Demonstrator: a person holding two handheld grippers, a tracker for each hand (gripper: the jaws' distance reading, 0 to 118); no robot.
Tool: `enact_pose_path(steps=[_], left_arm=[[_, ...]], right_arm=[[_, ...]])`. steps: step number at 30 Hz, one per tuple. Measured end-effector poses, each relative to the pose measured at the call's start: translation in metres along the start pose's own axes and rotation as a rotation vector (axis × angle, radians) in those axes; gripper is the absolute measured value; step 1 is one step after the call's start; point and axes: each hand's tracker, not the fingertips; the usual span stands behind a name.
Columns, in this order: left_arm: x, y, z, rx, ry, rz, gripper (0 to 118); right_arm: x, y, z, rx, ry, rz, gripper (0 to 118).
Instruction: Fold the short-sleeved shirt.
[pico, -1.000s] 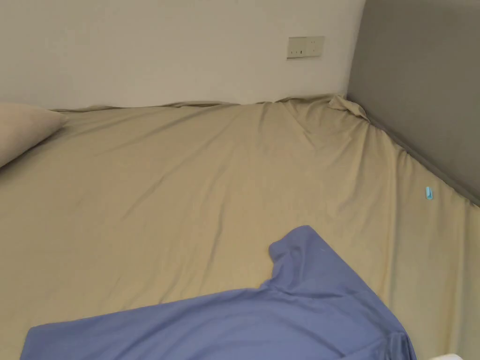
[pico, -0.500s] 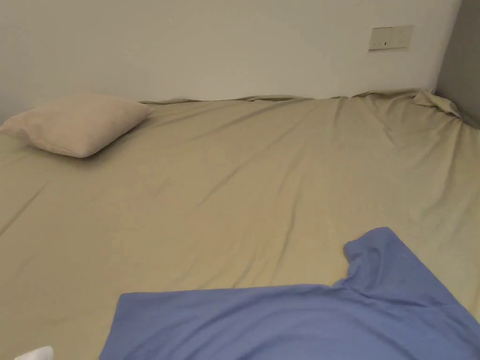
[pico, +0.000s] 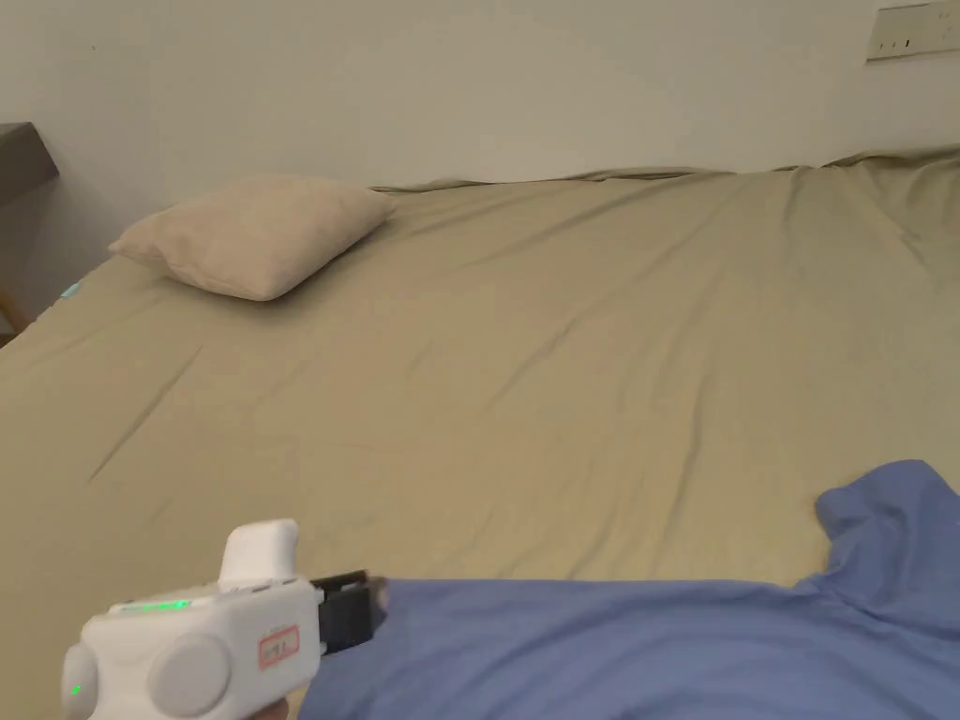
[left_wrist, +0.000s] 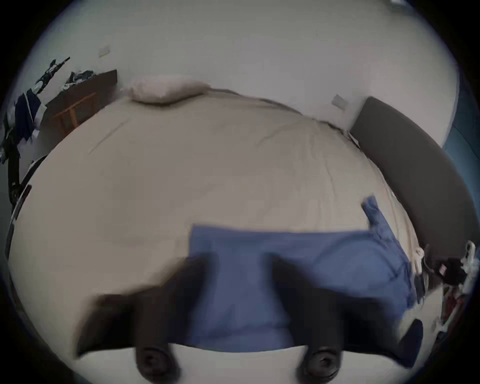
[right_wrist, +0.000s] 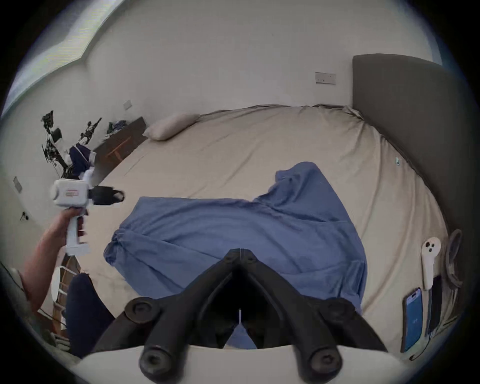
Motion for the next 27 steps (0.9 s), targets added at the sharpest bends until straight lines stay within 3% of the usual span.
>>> enact_pose_path(steps=[1,3,5,7,10,11,12,13,16,19,23,24,26,27], left_arm=[[-0.003,0.006,-0.023,-0.064,0.051,-0.024,118],[-0.014,0.030,-0.047,-0.145,0.173,-0.089,118],[-0.021,0.039,-0.074,-0.253,0.194,-0.118,118],[-0.023,0.010,-0.105,-0.298,0.229,-0.119,117],[-0.020,0.003,-0.109,-0.293,0.198,-0.137,100],[-0.016,0.003,-0.099,-0.236,0.220,-0.131,77],[-0.013,0.005,-0.090,-0.192,0.194,-0.116,17],[-0.010,0.006,-0.082,-0.160,0.175,-0.095,0],[-0.009,0.012,-0.055,-0.135,0.040,-0.005,0],[-0.012,0.019,-0.029,-0.083,0.025,-0.045,0],[0.005,0.021,0.009,-0.075,-0.093,0.003,0],[0.007,0.021,0.014,-0.075,-0.105,0.005,0],[0.009,0.024,0.020,-0.077,-0.122,-0.002,0],[0.012,0.025,0.023,-0.076,-0.121,-0.017,0]], right_arm=[[0.000,0.000,0.000,0.000,0.003,-0.004,2],[0.002,0.000,-0.001,0.001,-0.005,-0.010,2],[0.001,-0.001,-0.003,-0.003,-0.015,-0.029,2],[0.006,-0.002,-0.004,-0.006,-0.017,-0.047,2],[0.007,-0.003,-0.008,-0.031,-0.044,-0.052,2],[0.008,-0.003,-0.010,-0.041,-0.058,-0.046,2],[0.009,-0.003,-0.012,-0.050,-0.067,-0.043,2],[0.012,-0.004,-0.014,-0.059,-0.075,-0.045,2],[0.028,-0.003,-0.024,-0.076,-0.082,-0.070,2],[0.051,0.008,-0.038,-0.085,-0.100,-0.061,2],[0.111,0.045,-0.079,-0.125,-0.139,-0.053,6],[0.127,0.054,-0.092,-0.155,-0.150,-0.029,31],[0.150,0.070,-0.128,-0.218,-0.220,0.013,118],[0.161,0.070,-0.138,-0.182,-0.262,0.048,118]])
